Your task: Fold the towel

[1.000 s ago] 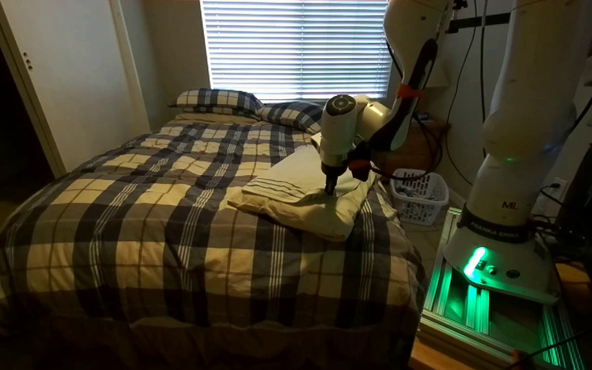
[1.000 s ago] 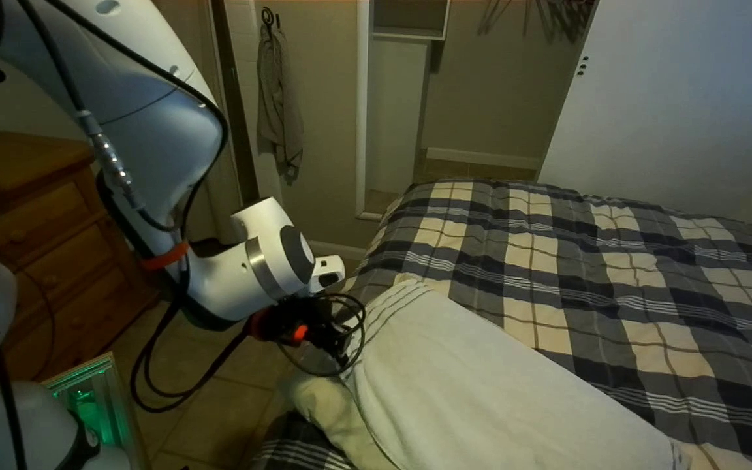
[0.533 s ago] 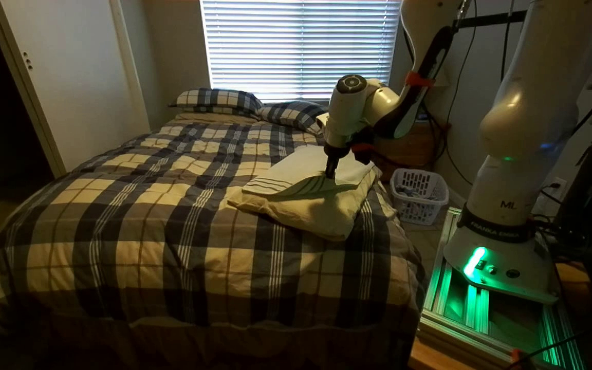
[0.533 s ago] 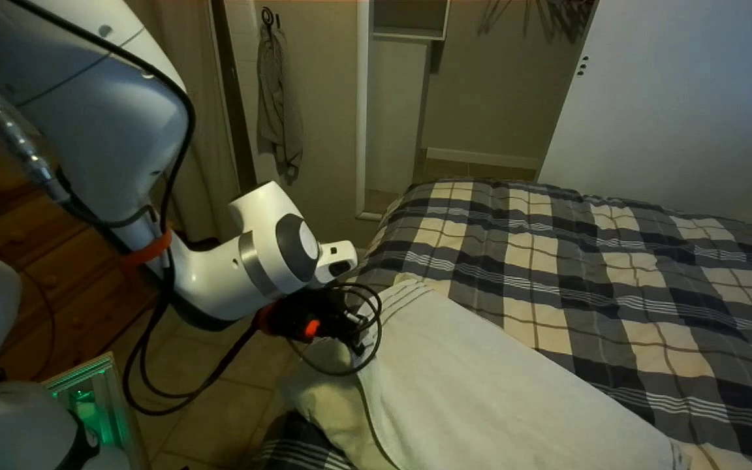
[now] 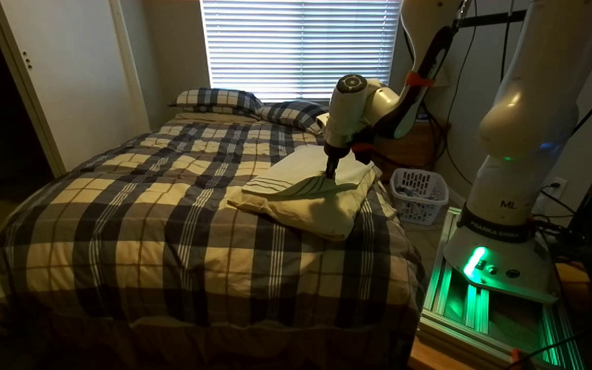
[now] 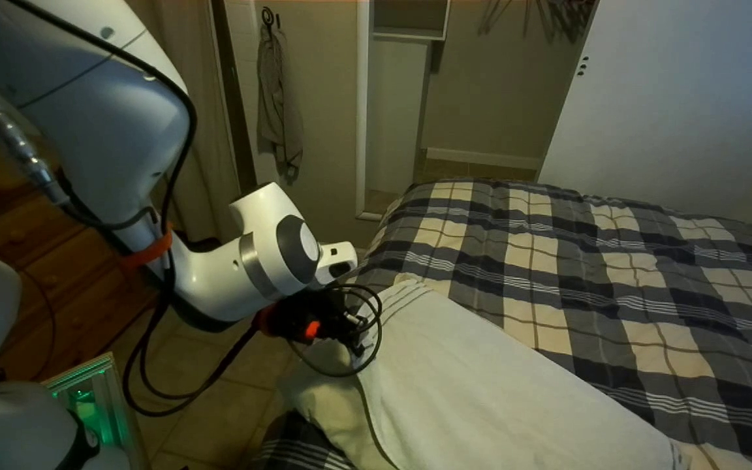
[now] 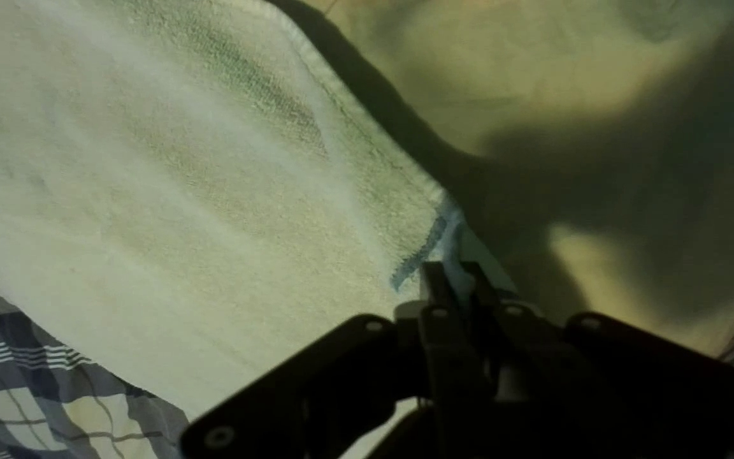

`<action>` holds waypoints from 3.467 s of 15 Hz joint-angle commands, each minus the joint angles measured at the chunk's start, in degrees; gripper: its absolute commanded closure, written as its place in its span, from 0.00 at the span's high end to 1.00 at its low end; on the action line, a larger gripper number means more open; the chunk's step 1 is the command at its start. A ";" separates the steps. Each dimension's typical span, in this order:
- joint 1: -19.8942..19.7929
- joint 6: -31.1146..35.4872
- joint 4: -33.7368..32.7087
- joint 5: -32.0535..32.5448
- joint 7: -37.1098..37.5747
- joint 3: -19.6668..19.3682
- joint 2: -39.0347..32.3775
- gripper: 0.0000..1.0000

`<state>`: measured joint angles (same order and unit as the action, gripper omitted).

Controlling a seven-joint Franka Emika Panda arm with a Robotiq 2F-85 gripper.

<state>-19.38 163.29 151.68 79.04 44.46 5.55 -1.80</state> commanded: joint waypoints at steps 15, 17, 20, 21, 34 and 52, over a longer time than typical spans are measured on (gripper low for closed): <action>-7.47 4.46 -15.92 14.13 4.04 -9.55 -1.71 0.02; -8.05 5.00 -18.86 16.63 5.59 -10.49 -3.42 0.02; -7.80 3.58 -17.47 13.94 3.33 -10.60 -2.35 0.08; -7.93 3.71 -18.22 14.02 3.37 -10.73 -3.17 0.08; -10.06 5.82 -29.43 8.10 3.63 -12.67 -6.78 0.02; -10.36 5.52 -38.06 8.83 3.63 -13.06 -12.33 0.02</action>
<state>-29.53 169.03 114.95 87.91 48.32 -7.30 -13.51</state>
